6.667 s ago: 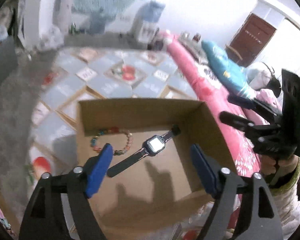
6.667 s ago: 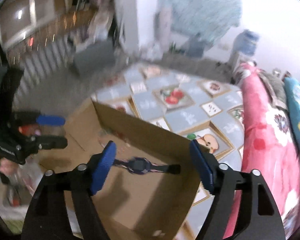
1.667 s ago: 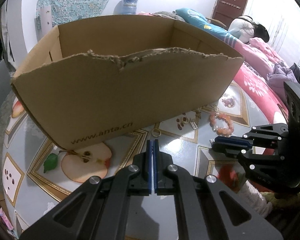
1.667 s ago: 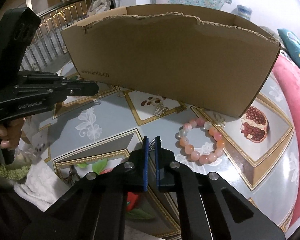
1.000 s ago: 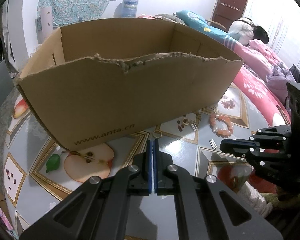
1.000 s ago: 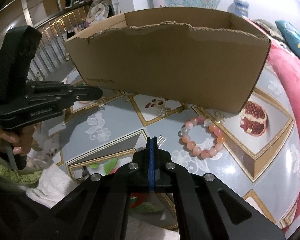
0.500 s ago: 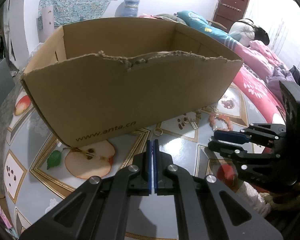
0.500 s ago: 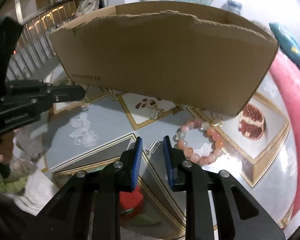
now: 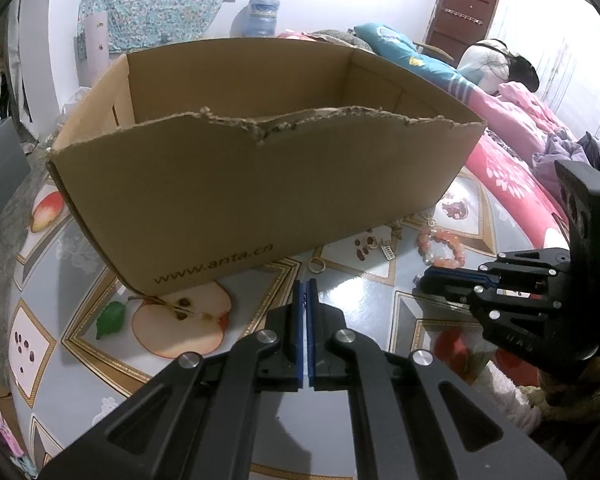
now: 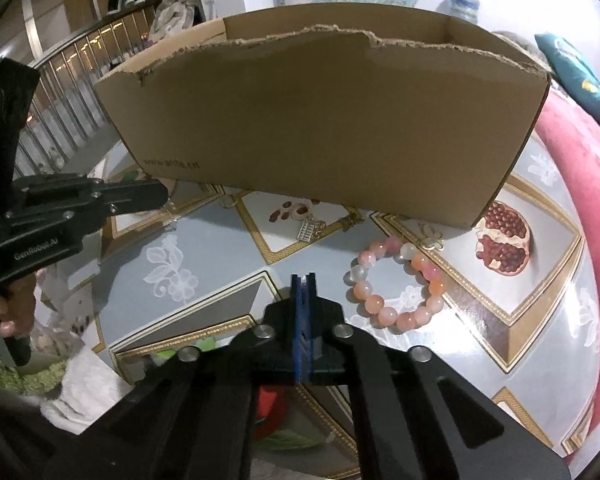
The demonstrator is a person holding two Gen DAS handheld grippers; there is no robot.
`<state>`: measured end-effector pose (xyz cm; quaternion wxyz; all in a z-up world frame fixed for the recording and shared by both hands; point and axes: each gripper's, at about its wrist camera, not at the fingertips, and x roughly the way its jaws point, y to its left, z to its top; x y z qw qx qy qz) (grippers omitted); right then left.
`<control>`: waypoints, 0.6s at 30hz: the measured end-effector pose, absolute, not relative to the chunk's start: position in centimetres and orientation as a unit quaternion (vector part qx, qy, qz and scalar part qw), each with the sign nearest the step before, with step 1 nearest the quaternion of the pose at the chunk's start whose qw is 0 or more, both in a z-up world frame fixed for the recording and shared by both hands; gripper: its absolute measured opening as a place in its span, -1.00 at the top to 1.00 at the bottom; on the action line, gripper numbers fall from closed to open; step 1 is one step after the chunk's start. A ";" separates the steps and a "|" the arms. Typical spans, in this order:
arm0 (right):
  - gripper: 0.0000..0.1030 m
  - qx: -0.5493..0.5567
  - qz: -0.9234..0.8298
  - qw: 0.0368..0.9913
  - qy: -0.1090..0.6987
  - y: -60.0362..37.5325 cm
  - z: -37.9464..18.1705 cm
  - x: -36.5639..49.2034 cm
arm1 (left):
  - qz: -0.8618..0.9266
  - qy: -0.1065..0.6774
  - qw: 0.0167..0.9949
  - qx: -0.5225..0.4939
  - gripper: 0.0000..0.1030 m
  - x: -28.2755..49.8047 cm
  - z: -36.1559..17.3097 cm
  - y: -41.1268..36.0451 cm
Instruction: Organize jewelry
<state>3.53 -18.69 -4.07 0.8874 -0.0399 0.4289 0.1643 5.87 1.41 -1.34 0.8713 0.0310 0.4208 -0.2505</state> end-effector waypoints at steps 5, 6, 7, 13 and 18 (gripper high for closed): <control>1.00 -0.032 0.168 0.887 0.429 -19.3 -4.0 3.4 | -0.252 0.416 0.873 0.033 0.99 5.7 -1.0 1.4; 1.00 -0.032 0.168 0.888 0.427 -19.2 -4.0 3.1 | -0.251 0.416 0.873 0.033 0.99 5.7 -1.0 1.4; 1.00 -0.030 0.170 0.889 0.425 -19.4 -3.8 2.9 | -0.251 0.416 0.874 0.033 0.99 5.6 -0.9 1.5; 1.00 -0.016 0.184 0.891 0.416 -20.3 -2.7 1.5 | -0.250 0.413 0.875 0.033 0.99 5.4 -0.8 1.6; 1.00 0.002 0.194 0.897 0.399 -21.4 -0.7 1.0 | -0.255 0.402 0.879 0.033 0.99 5.1 0.2 1.7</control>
